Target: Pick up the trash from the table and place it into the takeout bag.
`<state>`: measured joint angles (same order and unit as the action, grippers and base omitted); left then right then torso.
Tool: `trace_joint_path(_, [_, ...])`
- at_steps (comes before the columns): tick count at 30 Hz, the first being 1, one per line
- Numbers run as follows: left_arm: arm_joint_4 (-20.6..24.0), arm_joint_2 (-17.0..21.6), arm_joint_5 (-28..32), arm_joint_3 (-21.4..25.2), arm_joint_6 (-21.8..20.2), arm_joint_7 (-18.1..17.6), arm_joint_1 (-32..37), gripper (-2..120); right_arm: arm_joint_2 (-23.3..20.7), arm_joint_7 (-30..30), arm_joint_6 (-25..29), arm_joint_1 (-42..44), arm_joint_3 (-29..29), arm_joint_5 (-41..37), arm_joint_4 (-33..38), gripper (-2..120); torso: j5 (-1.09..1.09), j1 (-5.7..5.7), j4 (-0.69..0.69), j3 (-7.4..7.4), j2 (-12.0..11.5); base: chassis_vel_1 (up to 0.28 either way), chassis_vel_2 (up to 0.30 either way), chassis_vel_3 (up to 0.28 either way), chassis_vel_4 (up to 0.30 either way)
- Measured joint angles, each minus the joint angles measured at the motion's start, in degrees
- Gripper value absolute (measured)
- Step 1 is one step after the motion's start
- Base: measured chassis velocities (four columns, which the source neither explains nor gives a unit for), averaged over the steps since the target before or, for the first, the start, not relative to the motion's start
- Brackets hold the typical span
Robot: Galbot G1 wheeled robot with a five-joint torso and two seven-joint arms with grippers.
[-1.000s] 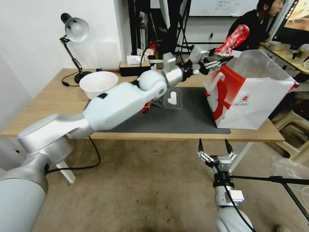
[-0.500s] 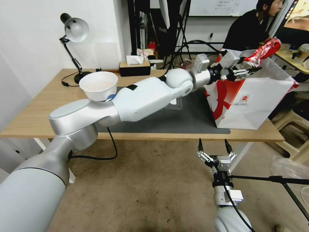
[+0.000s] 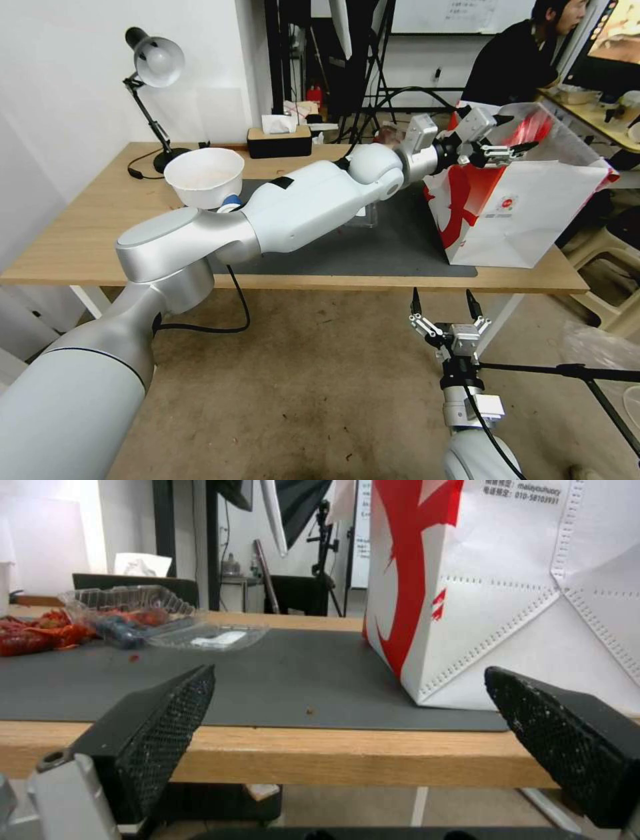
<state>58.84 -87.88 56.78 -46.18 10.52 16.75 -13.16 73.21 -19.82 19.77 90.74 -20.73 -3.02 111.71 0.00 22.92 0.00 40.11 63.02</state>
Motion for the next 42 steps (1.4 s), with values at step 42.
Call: trace_joint_path(42, [35.5,34.7,0.9,34.4,-6.2,-17.0,41.5,100,0.4,-0.3,-1.1,-0.2,1.1,1.2,0.1,100,-0.01,-0.01,0.00,0.00,0.0,0.000,0.000,0.000,0.000])
